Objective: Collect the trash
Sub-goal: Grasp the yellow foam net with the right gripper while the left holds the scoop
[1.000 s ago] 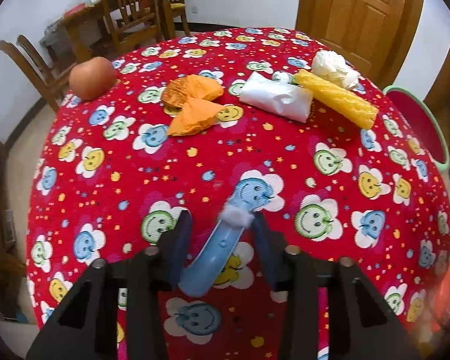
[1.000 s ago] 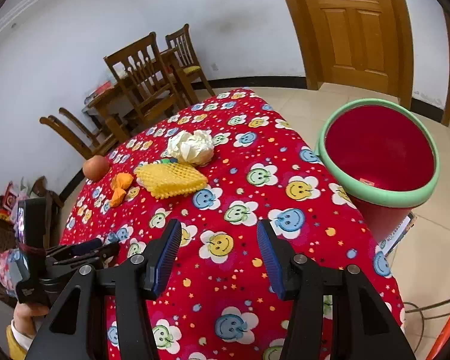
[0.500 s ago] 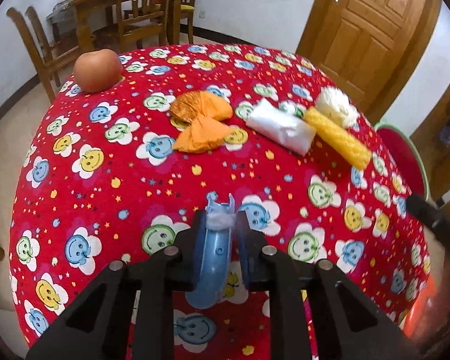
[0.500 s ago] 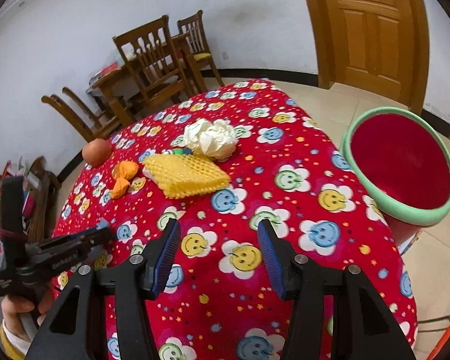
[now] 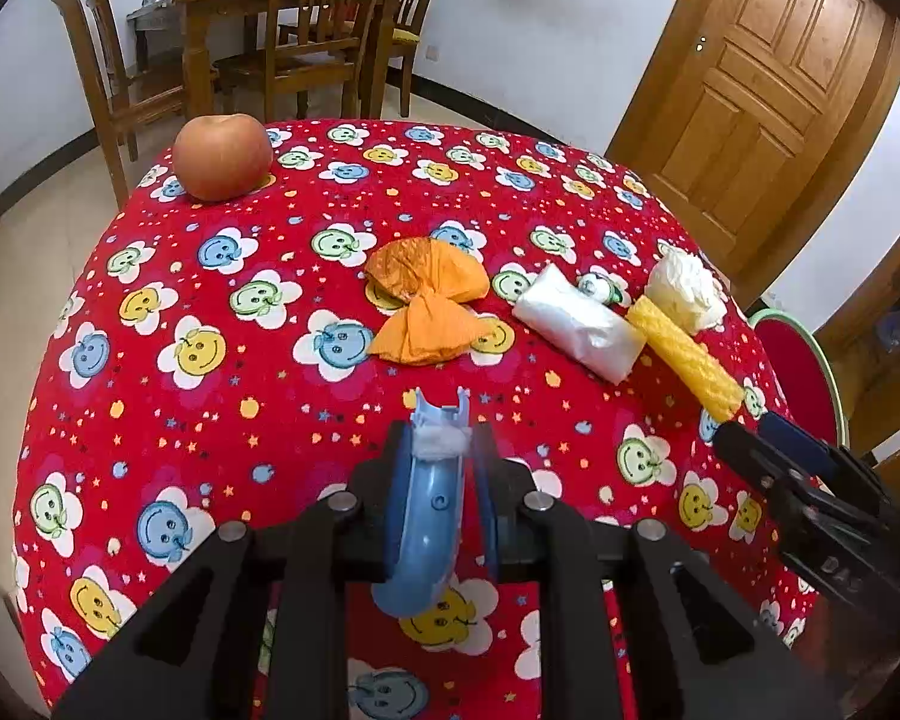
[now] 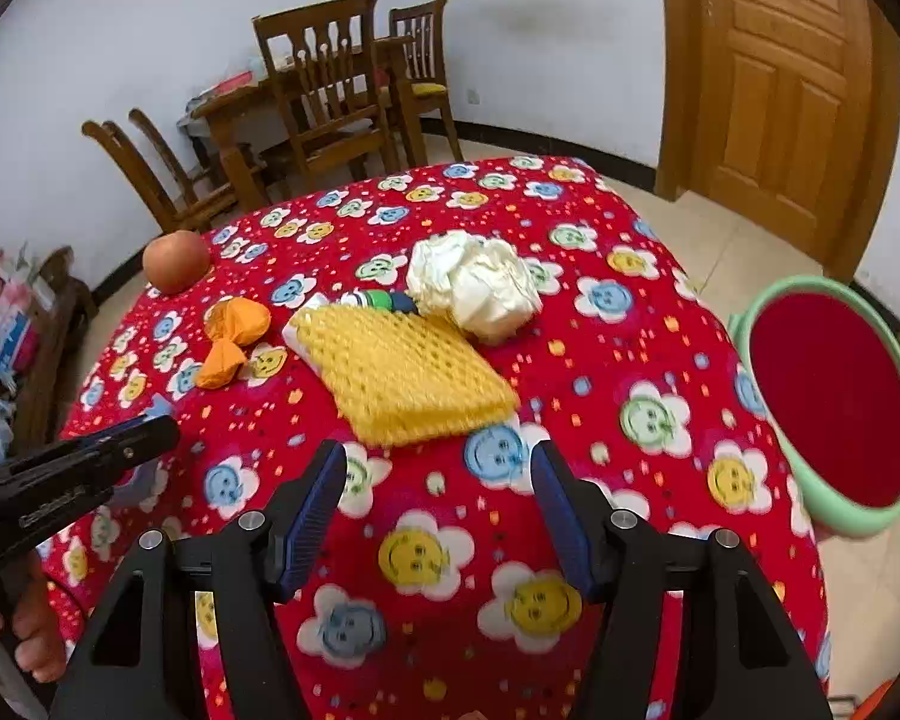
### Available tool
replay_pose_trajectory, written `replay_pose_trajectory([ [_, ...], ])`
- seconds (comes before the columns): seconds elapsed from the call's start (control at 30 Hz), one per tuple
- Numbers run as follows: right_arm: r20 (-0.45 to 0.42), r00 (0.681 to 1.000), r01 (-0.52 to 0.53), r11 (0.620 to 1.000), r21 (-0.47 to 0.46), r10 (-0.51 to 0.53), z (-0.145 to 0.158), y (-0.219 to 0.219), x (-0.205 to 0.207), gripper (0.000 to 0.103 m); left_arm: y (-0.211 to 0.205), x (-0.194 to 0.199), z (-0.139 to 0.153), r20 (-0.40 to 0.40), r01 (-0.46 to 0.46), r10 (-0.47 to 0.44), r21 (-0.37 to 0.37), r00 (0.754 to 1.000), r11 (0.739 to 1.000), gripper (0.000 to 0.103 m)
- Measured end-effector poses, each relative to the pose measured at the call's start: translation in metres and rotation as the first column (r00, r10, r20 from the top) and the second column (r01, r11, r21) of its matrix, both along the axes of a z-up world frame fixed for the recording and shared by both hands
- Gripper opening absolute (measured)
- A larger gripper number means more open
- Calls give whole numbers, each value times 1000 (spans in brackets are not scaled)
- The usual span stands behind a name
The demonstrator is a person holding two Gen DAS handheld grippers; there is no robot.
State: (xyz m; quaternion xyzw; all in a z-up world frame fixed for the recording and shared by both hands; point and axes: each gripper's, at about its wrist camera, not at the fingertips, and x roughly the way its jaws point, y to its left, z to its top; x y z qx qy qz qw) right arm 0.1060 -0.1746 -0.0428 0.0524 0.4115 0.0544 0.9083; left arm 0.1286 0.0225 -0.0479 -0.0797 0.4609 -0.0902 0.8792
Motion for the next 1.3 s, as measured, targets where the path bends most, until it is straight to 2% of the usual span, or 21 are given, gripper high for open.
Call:
replay_pose_trajectory([
  [0.17, 16, 1000, -22, 999, -24, 22, -2, 7, 13, 65, -1, 4, -1, 0, 2, -2, -7, 1000, 1000, 20],
  [0.2, 19, 1000, -24, 999, -22, 25, -2, 7, 15, 60, -1, 5, -2, -1, 3, -3, -10, 1000, 1000, 20],
  [0.23, 17, 1000, -26, 999, -19, 26, -3, 8, 18, 50, -1, 6, -2, -1, 4, -4, -12, 1000, 1000, 20],
  [0.3, 5, 999, -32, 999, -8, 32, -5, 8, 21, 36, -1, 7, -3, 0, 5, -5, -15, 1000, 1000, 20],
  [0.37, 2, 999, -40, 999, -2, 40, -6, 8, 22, 27, -2, 7, -2, 0, 6, -6, -16, 1000, 1000, 20],
  [0.43, 4, 999, -50, 999, 5, 50, -5, 8, 21, 13, -2, 6, -1, 2, 7, -7, -19, 1000, 1000, 20],
  [0.5, 12, 999, -53, 999, 11, 53, -4, 8, 18, 8, -3, 4, 1, 6, 9, -9, -22, 1000, 1000, 20],
  [0.63, 41, 997, -69, 998, 16, 68, 3, 9, 6, 5, -6, -1, 7, 18, 14, -14, -25, 1000, 1000, 20],
  [0.83, 72, 995, -72, 996, 59, 67, 16, 4, -12, 5, -12, -11, 18, 44, 26, -25, -26, 999, 999, 20],
  [0.97, 90, 994, -72, 996, 56, 67, 22, 2, -21, 6, -16, -16, 23, 57, 32, -31, -26, 998, 999, 20],
  [1.1, 97, 992, -89, 995, 45, 85, 24, 6, -24, 10, -17, -19, 25, 60, 32, -31, -23, 998, 999, 20],
  [1.3, 82, 993, -93, 995, 42, 90, 22, 10, -16, 23, -13, -14, 25, 59, 15, -15, -10, 998, 1000, 20],
])
